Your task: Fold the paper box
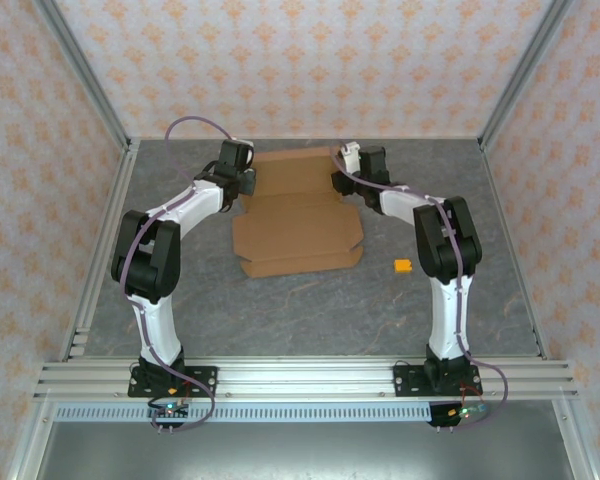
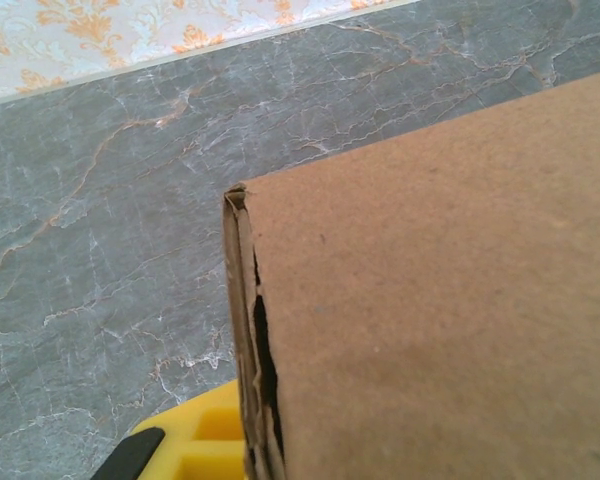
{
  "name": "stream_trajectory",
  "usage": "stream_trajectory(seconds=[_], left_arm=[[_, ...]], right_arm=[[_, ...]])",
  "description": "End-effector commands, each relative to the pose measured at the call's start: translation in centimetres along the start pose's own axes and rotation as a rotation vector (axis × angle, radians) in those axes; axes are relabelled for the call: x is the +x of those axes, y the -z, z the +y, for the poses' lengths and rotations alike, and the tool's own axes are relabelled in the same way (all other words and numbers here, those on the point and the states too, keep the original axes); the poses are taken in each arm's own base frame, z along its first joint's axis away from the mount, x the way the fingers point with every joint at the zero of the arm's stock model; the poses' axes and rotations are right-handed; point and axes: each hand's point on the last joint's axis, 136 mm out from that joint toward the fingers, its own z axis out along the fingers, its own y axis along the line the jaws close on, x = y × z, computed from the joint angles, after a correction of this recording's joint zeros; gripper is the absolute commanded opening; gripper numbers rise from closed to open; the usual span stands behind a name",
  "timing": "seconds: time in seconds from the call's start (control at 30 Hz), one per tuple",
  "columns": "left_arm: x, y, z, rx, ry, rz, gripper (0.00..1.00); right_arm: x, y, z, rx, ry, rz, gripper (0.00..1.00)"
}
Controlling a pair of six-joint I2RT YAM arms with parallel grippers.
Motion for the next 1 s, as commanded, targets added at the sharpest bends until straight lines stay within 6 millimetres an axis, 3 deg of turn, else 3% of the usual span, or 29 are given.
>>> stream_trajectory(seconds=[0.0, 0.37, 0.67, 0.97], left_arm=[[0.7, 0.2, -0.4, 0.004, -0.037, 0.031, 0.0], [1.0, -0.1, -0.7, 0.013, -0.033, 0.031, 0.0], [1.0, -0.3, -1.1, 0.026, -0.032, 0.034, 0.0], [1.2, -0.5, -1.3, 0.033, -0.036, 0.037, 0.0]], right_arm=[[-1.5, 0.5, -0.7, 0.096, 0.01, -0.067, 0.34], [-0.5, 1.0, -2.6, 0.248, -0.018, -0.101, 0.26], [-0.2, 0.9, -3.2, 0.457, -0.085, -0.067, 0.28], [0.2, 1.0, -5.0, 0.609, -0.153, -0.024, 0.28]])
